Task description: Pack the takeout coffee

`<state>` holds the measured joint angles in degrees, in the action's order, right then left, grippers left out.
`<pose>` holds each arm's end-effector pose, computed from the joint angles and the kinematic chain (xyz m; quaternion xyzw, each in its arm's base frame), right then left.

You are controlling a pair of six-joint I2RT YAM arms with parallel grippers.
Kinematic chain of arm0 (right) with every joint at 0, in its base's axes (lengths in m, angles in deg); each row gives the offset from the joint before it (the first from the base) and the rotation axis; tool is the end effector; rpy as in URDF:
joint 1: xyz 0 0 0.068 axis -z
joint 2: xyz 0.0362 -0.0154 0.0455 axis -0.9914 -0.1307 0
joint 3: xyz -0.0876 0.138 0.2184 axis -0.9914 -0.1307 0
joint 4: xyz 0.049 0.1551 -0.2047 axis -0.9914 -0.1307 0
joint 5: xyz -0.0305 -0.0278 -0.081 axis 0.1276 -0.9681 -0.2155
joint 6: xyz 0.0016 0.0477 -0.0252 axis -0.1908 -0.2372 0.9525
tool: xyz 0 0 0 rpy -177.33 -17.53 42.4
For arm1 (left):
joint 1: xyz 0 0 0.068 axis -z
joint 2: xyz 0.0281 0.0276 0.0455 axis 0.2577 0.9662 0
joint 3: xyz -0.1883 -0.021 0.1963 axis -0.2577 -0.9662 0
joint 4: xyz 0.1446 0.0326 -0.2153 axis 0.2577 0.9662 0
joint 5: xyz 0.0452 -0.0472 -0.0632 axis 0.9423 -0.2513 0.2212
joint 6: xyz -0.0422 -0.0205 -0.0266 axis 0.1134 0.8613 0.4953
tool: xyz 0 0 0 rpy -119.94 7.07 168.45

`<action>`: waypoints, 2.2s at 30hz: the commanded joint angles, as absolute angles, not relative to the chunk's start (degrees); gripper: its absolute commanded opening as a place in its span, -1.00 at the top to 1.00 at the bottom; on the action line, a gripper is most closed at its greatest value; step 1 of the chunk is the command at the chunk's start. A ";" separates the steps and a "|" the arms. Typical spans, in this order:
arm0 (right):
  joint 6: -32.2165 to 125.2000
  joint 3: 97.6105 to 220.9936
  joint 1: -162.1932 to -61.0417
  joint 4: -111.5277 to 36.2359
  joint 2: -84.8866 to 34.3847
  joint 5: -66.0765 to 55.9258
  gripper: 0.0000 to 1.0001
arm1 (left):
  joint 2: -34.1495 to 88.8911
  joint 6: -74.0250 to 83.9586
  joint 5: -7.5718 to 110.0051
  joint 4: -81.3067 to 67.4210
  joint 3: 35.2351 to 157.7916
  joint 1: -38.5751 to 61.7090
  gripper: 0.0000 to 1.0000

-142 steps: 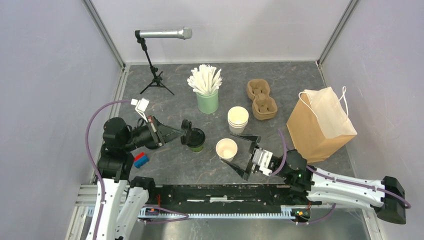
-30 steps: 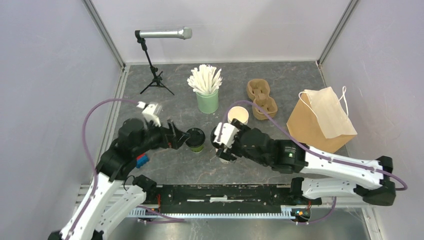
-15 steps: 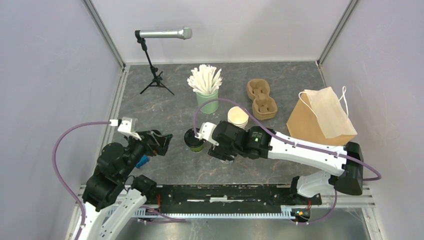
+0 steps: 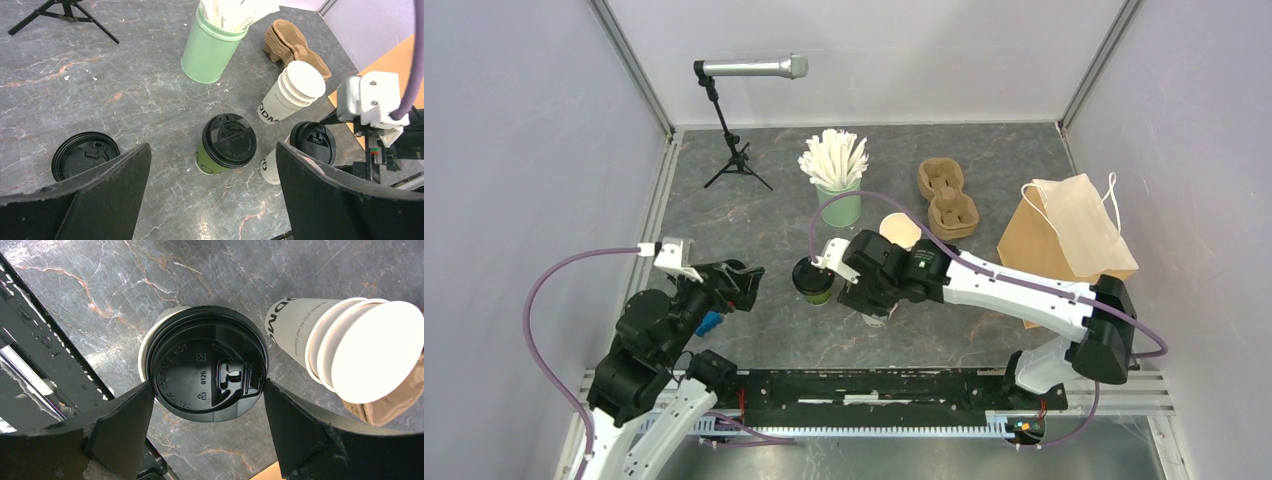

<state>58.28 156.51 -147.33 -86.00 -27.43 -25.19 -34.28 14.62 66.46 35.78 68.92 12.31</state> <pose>0.1329 0.2648 0.2967 -0.5251 0.8027 0.0402 0.2798 0.0473 -0.0196 0.3346 0.0009 0.7645 -0.2215 0.6054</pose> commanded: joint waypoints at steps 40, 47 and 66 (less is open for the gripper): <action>59.72 160.51 -146.17 -88.80 -32.62 -21.04 -0.78 | -32.40 11.67 66.29 34.80 68.30 12.40 -1.00; 60.08 160.45 -146.12 -88.55 -33.40 -21.01 -0.80 | -32.20 11.58 66.28 34.78 68.29 12.40 -1.00; 52.00 140.12 -142.26 -66.20 -8.99 -27.34 -0.96 | -20.33 14.66 48.63 32.61 70.15 12.42 -0.85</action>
<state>56.64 146.80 -144.42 -78.72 -16.42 -23.72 -25.82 14.60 59.58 35.21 68.31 12.31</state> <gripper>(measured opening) 0.974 0.972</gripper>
